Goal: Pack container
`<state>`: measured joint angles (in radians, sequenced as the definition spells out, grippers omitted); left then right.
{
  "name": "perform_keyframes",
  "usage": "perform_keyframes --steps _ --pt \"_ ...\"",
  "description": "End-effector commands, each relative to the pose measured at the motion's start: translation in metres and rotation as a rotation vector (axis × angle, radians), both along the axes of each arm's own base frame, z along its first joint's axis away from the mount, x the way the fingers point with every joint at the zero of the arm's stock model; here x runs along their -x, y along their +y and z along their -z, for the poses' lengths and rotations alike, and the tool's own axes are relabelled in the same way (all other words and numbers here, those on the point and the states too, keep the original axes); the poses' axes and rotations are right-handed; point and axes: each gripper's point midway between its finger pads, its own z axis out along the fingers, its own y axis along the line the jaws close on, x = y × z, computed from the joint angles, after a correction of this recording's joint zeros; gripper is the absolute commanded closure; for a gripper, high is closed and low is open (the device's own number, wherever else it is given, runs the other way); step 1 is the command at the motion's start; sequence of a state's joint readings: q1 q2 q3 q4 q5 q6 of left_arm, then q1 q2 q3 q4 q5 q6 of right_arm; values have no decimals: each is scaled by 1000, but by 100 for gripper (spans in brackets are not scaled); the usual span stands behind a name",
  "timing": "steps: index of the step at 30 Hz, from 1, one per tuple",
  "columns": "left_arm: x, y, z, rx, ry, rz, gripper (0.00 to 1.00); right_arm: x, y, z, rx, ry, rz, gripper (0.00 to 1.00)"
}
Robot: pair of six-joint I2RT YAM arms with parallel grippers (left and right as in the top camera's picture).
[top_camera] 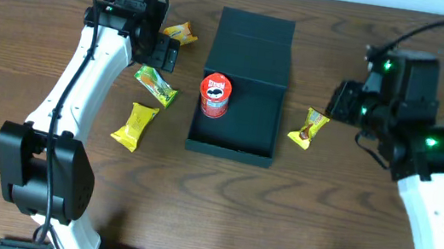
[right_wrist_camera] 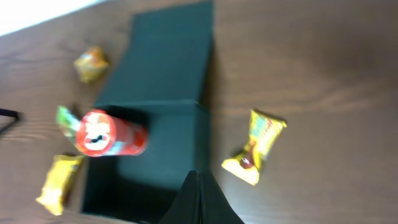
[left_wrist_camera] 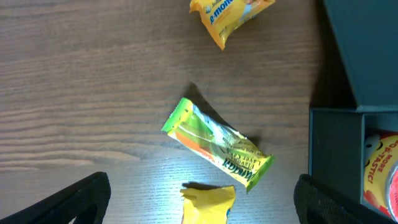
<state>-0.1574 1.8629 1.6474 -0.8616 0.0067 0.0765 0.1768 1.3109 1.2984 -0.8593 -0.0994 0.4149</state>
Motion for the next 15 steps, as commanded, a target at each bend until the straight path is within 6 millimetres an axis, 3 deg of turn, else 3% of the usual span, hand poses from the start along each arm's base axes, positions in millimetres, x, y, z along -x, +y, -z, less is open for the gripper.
perform_keyframes --steps 1,7,10,15 --pt "-7 2 -9 -10 -32 -2 5 4 22 36 -35 73 21 99" --pt "-6 2 -9 -4 -27 -16 5 -7 83 56 -310 114 134 99" --pt "-6 2 -9 -3 -29 -18 5 -24 111 55 -424 76 72 99" --pt "-6 2 -9 -3 -29 -18 5 -47 139 71 -576 121 71 99"
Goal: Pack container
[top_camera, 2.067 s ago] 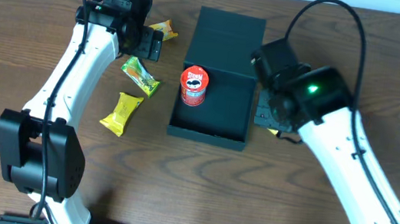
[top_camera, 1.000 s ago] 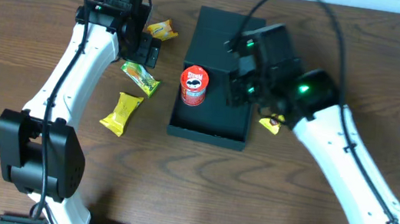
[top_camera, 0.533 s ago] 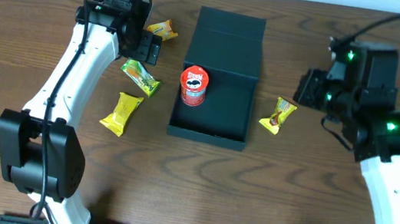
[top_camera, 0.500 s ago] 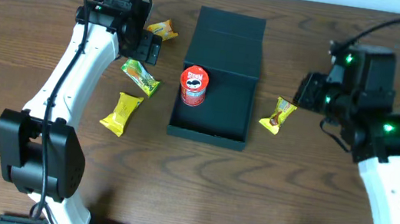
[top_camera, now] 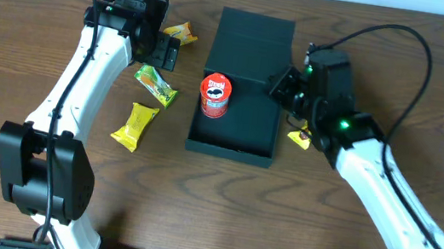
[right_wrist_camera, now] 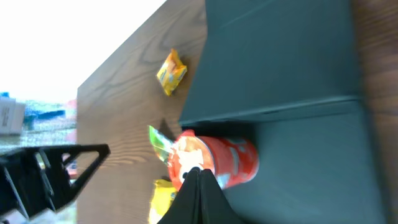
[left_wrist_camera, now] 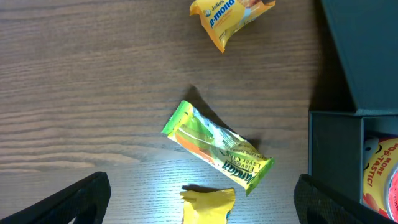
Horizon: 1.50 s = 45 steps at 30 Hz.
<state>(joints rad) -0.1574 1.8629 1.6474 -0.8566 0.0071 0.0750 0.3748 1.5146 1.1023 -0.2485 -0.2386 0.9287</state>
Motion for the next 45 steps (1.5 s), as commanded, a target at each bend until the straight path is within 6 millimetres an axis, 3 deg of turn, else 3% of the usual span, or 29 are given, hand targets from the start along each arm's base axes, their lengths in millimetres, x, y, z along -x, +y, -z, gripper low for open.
perform_keyframes --steps 1,6,17,33,45 --pt "-5 2 -8 -4 -24 -17 5 2 27 21 -137 105 -47 99" --pt "-5 2 -8 -5 -24 -17 5 -5 61 38 -244 113 -176 99" --pt "-8 2 -9 -3 -35 -17 5 5 86 54 -284 157 -258 99" --pt "-9 2 -10 -2 -41 -17 4 11 65 87 -109 198 -207 99" --pt "-9 2 -10 -2 -40 -17 5 2 55 89 -84 182 -168 99"
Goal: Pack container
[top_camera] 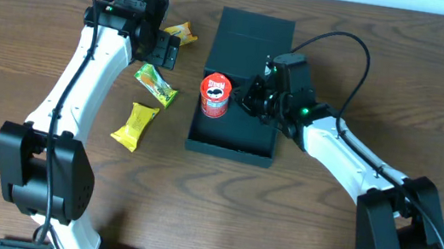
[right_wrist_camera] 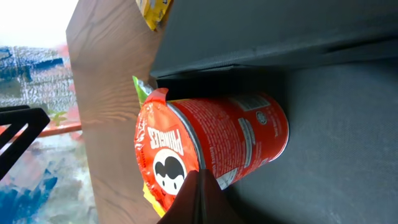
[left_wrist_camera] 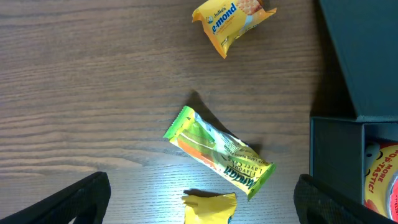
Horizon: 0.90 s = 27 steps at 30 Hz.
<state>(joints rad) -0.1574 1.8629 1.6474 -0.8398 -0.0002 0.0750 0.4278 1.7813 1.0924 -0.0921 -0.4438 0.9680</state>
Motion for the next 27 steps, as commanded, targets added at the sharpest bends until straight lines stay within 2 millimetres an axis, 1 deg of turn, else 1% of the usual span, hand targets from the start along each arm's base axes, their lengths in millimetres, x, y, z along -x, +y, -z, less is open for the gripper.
perform_keyframes --steps 1,3,8,12,17,21,27 --pt "-5 1 -8 2 -23 -14 5 -4 -3 0 -12 -1 11 99" --pt "-5 1 -8 2 -23 -14 5 -4 2 -10 -78 2 -11 99" --pt "-5 1 -8 2 -23 -14 4 -2 3 -21 -173 51 -38 99" --pt "-5 1 -8 2 -23 -14 5 -5 1 -21 -168 47 -19 99" --pt "-5 1 -8 2 -23 -14 5 0 14 -17 -130 24 -24 99" --pt "-5 1 -8 2 -23 -14 5 3 20 -15 -103 7 -31 99" --pt "-5 1 -8 2 -23 -14 5 0 15 -9 -50 -15 -17 99"
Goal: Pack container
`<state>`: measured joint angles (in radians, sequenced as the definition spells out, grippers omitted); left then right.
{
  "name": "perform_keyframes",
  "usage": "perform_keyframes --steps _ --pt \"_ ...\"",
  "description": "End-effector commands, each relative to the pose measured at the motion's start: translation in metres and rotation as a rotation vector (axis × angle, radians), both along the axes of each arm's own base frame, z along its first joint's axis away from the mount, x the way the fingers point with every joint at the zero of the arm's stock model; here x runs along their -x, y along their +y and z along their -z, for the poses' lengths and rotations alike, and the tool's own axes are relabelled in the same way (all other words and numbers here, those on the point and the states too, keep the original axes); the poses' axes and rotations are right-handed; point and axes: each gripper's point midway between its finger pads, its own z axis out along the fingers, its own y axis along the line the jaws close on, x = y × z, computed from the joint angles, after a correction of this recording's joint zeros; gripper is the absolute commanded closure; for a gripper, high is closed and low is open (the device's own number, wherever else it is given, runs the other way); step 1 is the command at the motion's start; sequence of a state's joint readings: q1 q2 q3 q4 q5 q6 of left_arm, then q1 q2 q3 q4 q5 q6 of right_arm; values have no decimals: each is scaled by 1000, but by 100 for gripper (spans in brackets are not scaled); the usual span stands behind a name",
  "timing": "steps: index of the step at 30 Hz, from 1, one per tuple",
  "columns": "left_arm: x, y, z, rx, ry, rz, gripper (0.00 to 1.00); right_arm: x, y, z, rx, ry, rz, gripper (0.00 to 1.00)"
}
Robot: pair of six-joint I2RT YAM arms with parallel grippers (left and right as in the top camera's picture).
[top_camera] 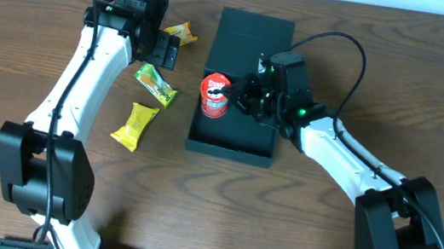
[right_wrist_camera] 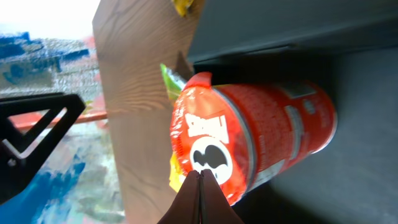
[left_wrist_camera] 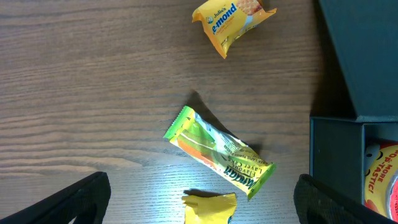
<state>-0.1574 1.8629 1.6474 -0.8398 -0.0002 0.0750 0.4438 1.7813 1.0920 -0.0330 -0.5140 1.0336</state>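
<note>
A black box (top_camera: pixel 251 68) lies open mid-table, its lid flat behind it. A red Pringles can (top_camera: pixel 215 95) stands in the box's left part. My right gripper (top_camera: pixel 237 101) is shut and empty, just right of the can. In the right wrist view its closed tips (right_wrist_camera: pixel 200 173) lie across the can's lid (right_wrist_camera: pixel 208 149); whether they touch it is unclear. My left gripper (left_wrist_camera: pixel 202 199) hangs open above a green packet (left_wrist_camera: pixel 217 152), with an orange e-mond packet (left_wrist_camera: pixel 233 22) beyond it and a yellow packet (left_wrist_camera: pixel 209 207) between the fingers.
The three snack packets lie on the wood left of the box: green (top_camera: pixel 156 86), yellow (top_camera: pixel 136 124), orange (top_camera: pixel 180 31). The right arm (top_camera: pixel 331 147) reaches in from the right over the box's right wall. The box wall (left_wrist_camera: pixel 336 155) is at the left wrist view's right.
My right gripper, still shut, has edged left, so its tips now lie in front of the can's lid. The can, the packets and the left arm have not moved.
My right gripper was shut at the table's right side, near a yellow packet beside the box. Then it was at the box's right edge, then inside the box beside the can, and now at the can's top. The left gripper stayed open over the packets.
</note>
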Motion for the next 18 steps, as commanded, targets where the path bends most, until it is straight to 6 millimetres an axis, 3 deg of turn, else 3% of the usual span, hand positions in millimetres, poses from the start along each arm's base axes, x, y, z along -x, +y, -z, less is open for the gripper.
perform_keyframes --steps 1,18 --pt "-5 1 -8 2 -23 -14 5 -5 -5 6 63 -38 15 99" --pt "-5 1 -8 2 -24 -14 5 -8 -12 14 123 -41 62 98"
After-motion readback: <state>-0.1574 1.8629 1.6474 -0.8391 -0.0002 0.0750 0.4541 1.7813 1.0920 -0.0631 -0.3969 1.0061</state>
